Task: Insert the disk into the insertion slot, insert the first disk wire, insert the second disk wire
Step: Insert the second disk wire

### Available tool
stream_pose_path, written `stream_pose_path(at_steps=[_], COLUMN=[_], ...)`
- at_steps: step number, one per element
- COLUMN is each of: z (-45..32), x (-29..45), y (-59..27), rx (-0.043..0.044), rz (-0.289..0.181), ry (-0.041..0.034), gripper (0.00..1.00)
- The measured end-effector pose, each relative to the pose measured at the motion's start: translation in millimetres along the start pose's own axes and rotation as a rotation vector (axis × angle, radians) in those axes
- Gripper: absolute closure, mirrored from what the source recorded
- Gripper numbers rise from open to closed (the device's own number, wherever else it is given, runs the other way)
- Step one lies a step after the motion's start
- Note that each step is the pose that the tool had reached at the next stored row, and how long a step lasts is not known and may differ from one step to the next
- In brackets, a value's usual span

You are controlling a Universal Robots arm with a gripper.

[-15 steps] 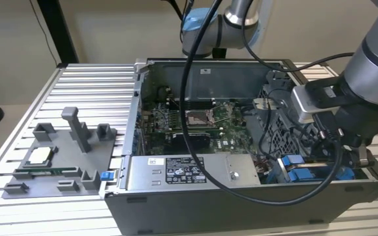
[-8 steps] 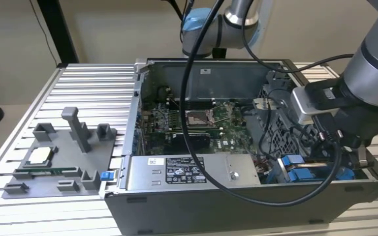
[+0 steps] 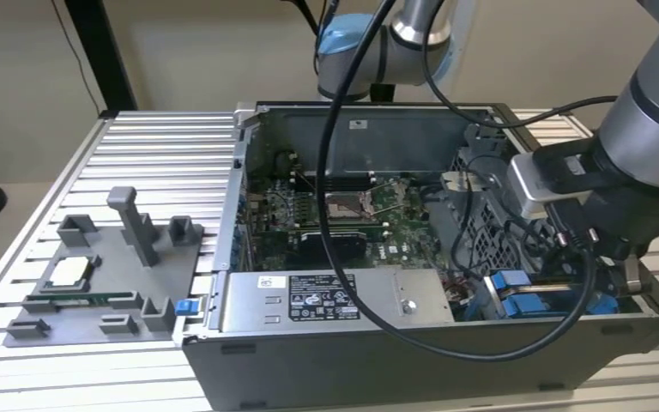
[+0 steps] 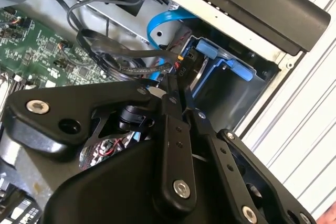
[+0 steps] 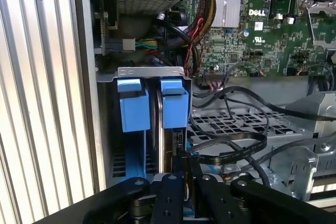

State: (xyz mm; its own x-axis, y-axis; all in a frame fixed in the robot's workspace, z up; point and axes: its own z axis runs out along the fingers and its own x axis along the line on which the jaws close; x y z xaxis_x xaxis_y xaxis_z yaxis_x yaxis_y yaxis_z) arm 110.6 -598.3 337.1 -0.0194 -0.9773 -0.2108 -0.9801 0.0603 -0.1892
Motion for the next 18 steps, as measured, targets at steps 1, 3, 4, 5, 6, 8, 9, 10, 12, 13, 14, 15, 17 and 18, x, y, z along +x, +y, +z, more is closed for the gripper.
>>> stream_pose_path(at_steps=[1, 3, 4, 5, 6, 8, 9, 10, 12, 13, 14, 15, 17, 18], z=[0.4, 1.9, 2.8, 3.7, 4.5, 5.6, 5.9, 6.2, 6.8, 6.5, 6.3, 3.9, -4.1, -8.5], x=[0.0, 0.4, 0.6, 0.8, 1.0, 1.2, 1.3, 1.4, 1.6, 1.6, 1.5, 1.0, -0.8, -1.8], y=[0.1, 0.3, 0.4, 0.6, 0.8, 1.6, 2.1, 2.6, 3.0, 3.0, 3.0, 2.5, 1.0, 0.1], rx=[0.0002, 0.0005, 0.0006, 0.0008, 0.0015, 0.0025, 0.0029, 0.0029, 0.0029, 0.003, 0.003, 0.0028, 0.0015, 0.001], rz=[0.0, 0.0, 0.0, 0.0, -0.001, -0.001, -0.001, -0.001, 0.0, 0.0, 0.0, 0.0, 0.0, 0.0], ry=[-0.0002, -0.0002, -0.0002, 0.0001, 0.0005, 0.0007, 0.0003, -0.0002, -0.0024, -0.0028, -0.0028, -0.0025, -0.0025, -0.0025], gripper=[1.0, 1.0, 1.0, 1.0, 1.0, 1.0, 1.0, 1.0, 0.0, 0.0, 0.0, 0.0, 0.0, 0.0])
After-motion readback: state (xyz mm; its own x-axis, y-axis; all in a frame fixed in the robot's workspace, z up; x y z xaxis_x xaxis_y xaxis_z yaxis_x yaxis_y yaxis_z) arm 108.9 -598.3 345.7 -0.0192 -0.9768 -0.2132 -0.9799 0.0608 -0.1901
